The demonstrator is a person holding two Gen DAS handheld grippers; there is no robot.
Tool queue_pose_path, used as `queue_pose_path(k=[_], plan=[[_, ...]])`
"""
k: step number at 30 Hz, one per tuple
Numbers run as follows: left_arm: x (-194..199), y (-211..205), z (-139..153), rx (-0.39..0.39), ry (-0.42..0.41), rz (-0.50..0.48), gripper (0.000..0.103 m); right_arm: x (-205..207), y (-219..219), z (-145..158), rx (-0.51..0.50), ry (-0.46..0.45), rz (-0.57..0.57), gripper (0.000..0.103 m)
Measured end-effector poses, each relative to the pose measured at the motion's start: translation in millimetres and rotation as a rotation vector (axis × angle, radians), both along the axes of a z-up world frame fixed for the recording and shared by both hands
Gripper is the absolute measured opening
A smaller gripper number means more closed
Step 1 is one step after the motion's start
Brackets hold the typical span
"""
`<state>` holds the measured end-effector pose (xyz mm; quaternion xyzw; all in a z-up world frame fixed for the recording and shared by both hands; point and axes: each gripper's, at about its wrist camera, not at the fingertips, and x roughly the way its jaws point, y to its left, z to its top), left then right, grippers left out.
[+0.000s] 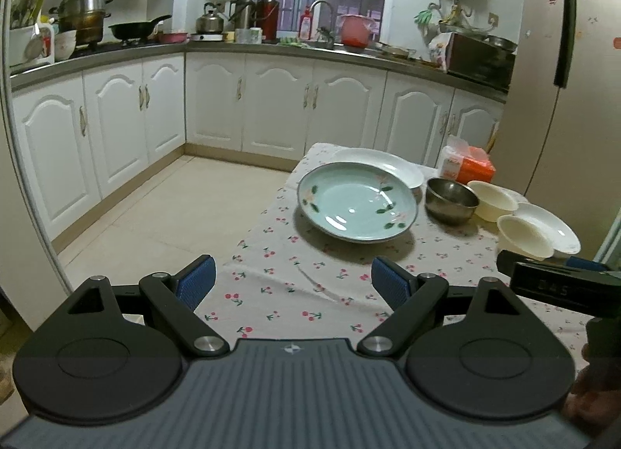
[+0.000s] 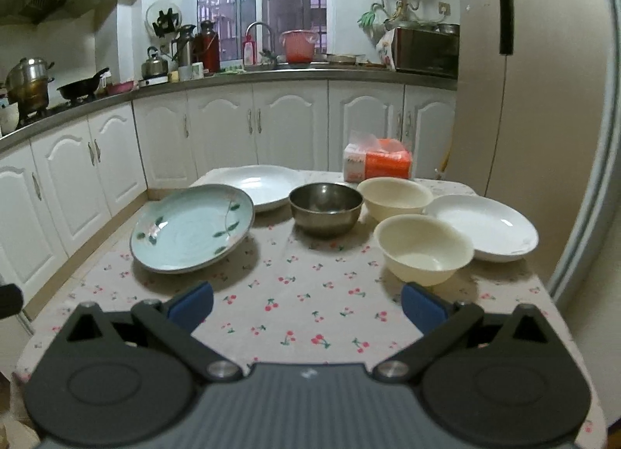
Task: Organize plates and bowls
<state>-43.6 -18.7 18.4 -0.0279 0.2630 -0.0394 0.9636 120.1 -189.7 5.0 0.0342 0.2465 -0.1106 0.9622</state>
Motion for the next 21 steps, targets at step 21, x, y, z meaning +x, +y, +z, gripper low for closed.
queue_pose_path(k=[21], plan=[[-12.4, -20.2, 1.2, 0.032, -0.038, -0.071, 0.103, -55.8, -15.4, 27.6, 0.029, -0.126, -0.149, 0.102]])
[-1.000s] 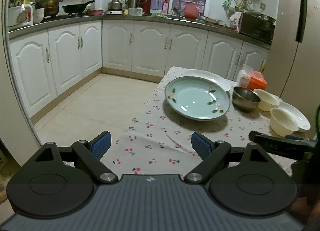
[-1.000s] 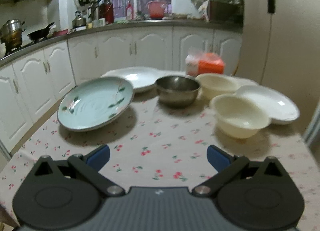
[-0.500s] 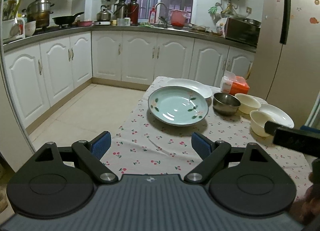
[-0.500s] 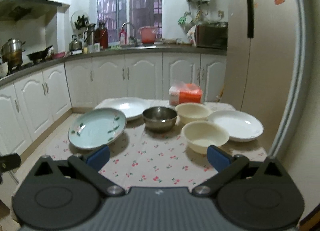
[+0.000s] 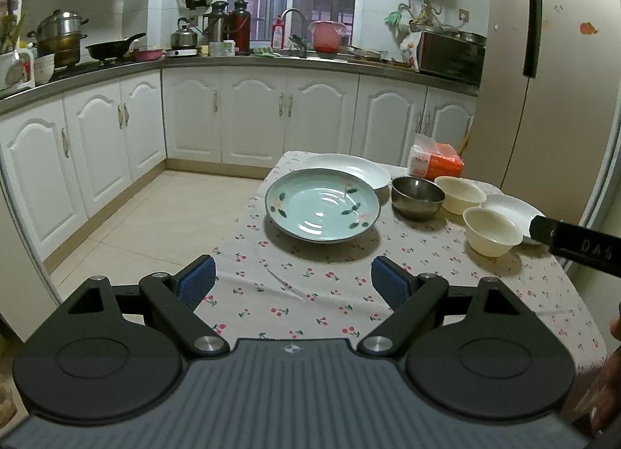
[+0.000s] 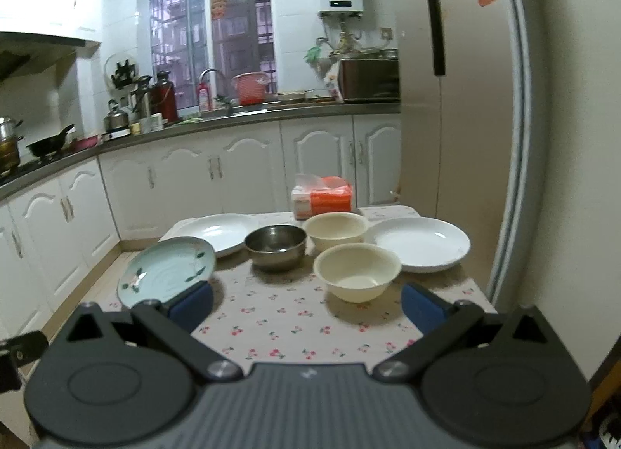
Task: Organize plates and bowls
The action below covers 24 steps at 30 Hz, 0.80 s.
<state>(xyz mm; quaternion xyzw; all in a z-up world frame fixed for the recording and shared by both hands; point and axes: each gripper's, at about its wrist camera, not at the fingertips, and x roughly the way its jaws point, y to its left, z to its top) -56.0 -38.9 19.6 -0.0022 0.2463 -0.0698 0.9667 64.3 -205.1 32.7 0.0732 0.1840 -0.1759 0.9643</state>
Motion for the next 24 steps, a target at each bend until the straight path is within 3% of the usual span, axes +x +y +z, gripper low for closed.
queue_pose_path(k=[24], plan=[[-17.3, -3.3, 1.7, 0.022, 0.024, -0.065, 0.103, -25.9, -16.2, -13.1, 0.012, -0.021, -0.072, 0.102]])
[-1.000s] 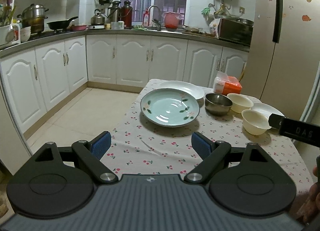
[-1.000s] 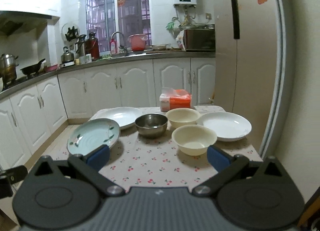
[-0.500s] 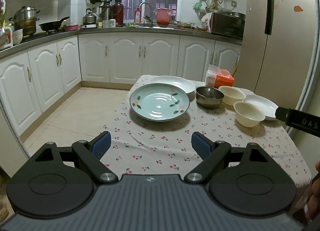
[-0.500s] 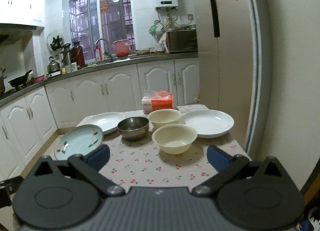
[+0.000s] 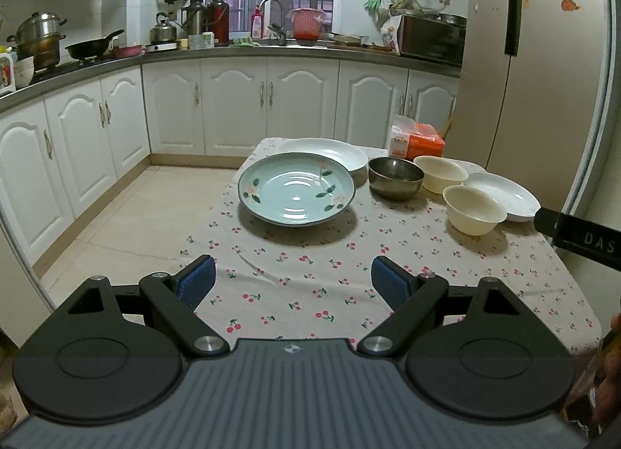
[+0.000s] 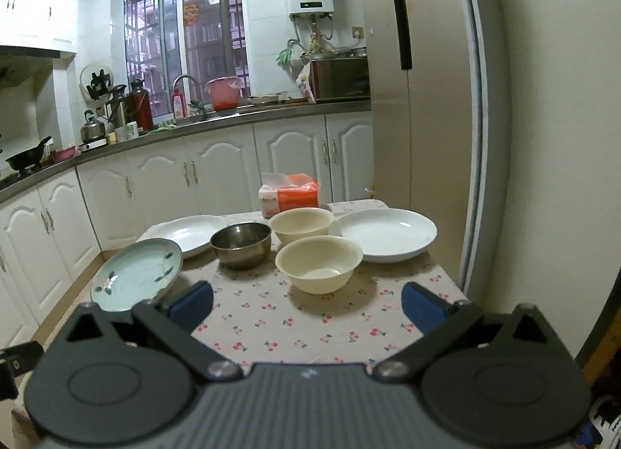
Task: Organize plates and bowls
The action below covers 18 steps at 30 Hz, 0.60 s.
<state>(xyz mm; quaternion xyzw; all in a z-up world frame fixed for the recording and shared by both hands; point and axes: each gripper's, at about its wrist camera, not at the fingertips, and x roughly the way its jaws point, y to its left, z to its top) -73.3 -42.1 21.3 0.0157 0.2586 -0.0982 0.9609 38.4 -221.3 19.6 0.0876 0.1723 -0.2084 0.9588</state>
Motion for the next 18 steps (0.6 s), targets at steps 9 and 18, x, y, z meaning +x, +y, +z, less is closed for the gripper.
queue_pose_path(k=[9, 18], plan=[[1.7, 1.0, -0.6, 0.025, 0.005, 0.005, 0.103, -4.9, 2.1, -8.7, -0.003, 0.012, 0.008, 0.102], [19.4, 1.3, -9.0, 0.033, 0.04, 0.017, 0.103, -2.4, -2.3, -16.7, 0.049, -0.018, 0.073, 0.102]])
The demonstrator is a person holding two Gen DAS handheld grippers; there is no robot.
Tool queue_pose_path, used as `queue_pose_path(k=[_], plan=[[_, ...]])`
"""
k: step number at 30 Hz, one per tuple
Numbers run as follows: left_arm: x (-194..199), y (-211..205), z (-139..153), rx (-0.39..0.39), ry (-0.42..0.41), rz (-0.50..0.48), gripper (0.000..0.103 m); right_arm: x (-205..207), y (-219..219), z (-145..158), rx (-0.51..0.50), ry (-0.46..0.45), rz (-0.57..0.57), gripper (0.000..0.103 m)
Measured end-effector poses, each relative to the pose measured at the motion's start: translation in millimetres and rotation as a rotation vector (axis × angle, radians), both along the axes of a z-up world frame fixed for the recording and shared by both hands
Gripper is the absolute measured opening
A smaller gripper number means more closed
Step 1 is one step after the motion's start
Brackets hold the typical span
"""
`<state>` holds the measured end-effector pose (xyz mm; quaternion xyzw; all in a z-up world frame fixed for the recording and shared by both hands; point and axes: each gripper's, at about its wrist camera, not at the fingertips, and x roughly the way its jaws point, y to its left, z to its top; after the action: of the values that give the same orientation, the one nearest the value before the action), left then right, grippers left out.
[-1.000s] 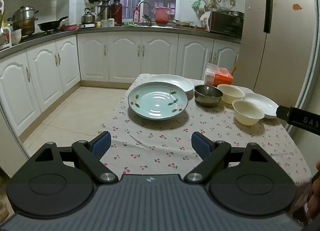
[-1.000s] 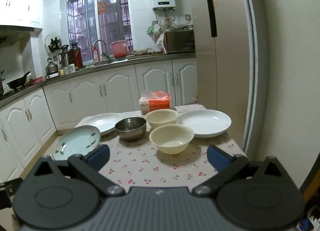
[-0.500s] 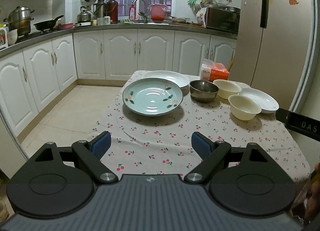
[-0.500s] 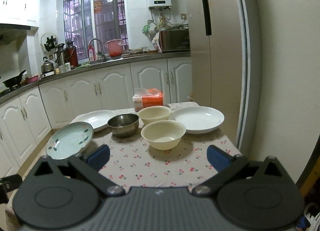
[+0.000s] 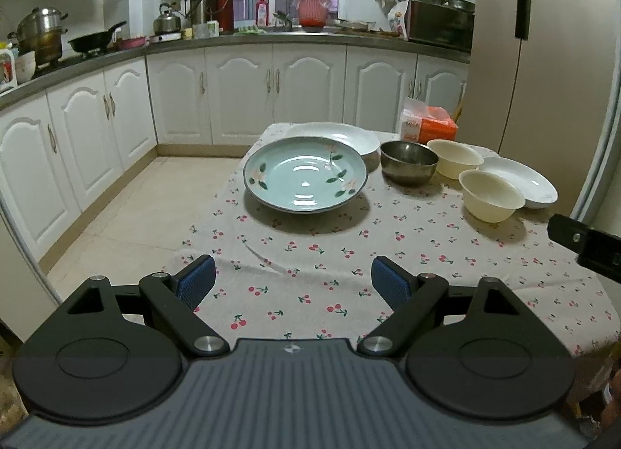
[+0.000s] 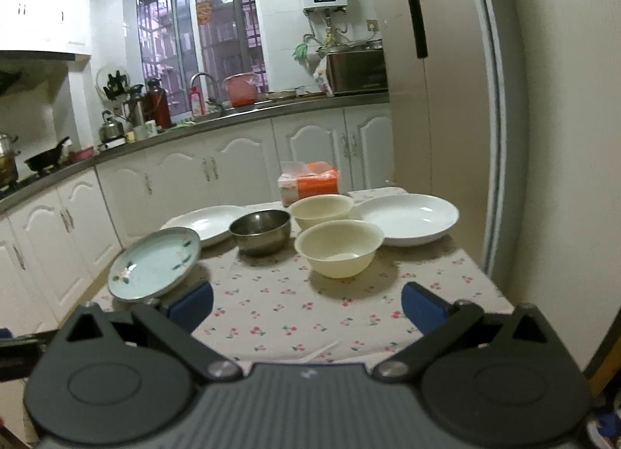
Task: Organize plates and bowls
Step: 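Move the left gripper to the green floral plate rim and close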
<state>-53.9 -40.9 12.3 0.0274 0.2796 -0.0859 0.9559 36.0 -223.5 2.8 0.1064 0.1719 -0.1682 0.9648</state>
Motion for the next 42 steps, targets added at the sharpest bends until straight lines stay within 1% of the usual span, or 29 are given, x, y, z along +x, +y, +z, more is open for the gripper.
queue_pose_path(k=[7, 14, 17, 20, 22, 25, 26, 28, 29, 32, 34, 35, 36, 37, 38, 39, 41, 42], plan=[[25.4, -2.3, -10.1, -0.005, 0.029, 0.014, 0.103, 11.7, 3.5, -5.8, -0.018, -0.011, 0.048, 0.102], [57.3, -9.6, -14.6, -0.023, 0.038, 0.029, 0.103, 30.9, 1.9, -9.0, -0.007, 0.022, 0.082, 0.102], [74.6, -9.4, -12.7, -0.049, 0.029, 0.05, 0.103, 43.7, 1.9, -7.5, -0.004, 0.036, 0.108, 0.102], [101.0, -0.2, -7.2, -0.107, 0.026, 0.093, 0.103, 57.5, -0.5, -4.1, 0.038, 0.036, 0.154, 0.102], [119.4, 8.6, -3.5, -0.146, 0.01, 0.113, 0.103, 69.2, -2.3, -1.2, 0.063, 0.03, 0.178, 0.102], [146.2, 16.6, -1.3, -0.164, -0.021, 0.164, 0.103, 90.4, -4.4, 0.7, 0.095, 0.028, 0.204, 0.102], [155.5, 21.0, -1.4, -0.181, -0.02, 0.176, 0.103, 98.0, -4.3, 1.0, 0.106, 0.027, 0.213, 0.102], [170.3, 31.2, -3.7, -0.245, -0.009, 0.191, 0.103, 114.5, -2.5, 1.8, 0.118, 0.03, 0.232, 0.102], [178.1, 38.0, -6.4, -0.29, -0.002, 0.201, 0.103, 121.4, -1.0, 1.5, 0.123, 0.03, 0.245, 0.102], [195.5, 49.6, -13.4, -0.378, 0.027, 0.205, 0.103, 145.0, 3.0, -0.6, 0.151, 0.029, 0.284, 0.102], [203.7, 50.5, -17.1, -0.414, 0.045, 0.196, 0.1, 162.2, 3.3, -4.6, 0.193, 0.034, 0.302, 0.102], [208.8, 51.6, -20.1, -0.429, 0.057, 0.197, 0.095, 168.3, 2.0, -6.7, 0.217, 0.036, 0.307, 0.102], [211.3, 51.4, -22.0, -0.435, 0.066, 0.202, 0.087, 176.0, 1.3, -10.2, 0.246, 0.04, 0.314, 0.102], [215.2, 52.0, -24.7, -0.437, 0.075, 0.209, 0.082, 183.2, 0.7, -13.5, 0.271, 0.045, 0.317, 0.1], [219.6, 51.4, -28.2, -0.44, 0.089, 0.212, 0.074, 189.1, 0.8, -16.0, 0.29, 0.051, 0.321, 0.099], [223.2, 50.8, -30.0, -0.446, 0.102, 0.207, 0.069, 196.6, 2.2, -18.6, 0.303, 0.058, 0.325, 0.096], [223.4, 51.7, -34.7, -0.455, 0.123, 0.198, 0.065, 208.4, 4.5, -22.7, 0.318, 0.061, 0.338, 0.096], [225.6, 51.8, -36.2, -0.459, 0.133, 0.199, 0.06, 213.6, 4.1, -22.8, 0.327, 0.062, 0.343, 0.096]])
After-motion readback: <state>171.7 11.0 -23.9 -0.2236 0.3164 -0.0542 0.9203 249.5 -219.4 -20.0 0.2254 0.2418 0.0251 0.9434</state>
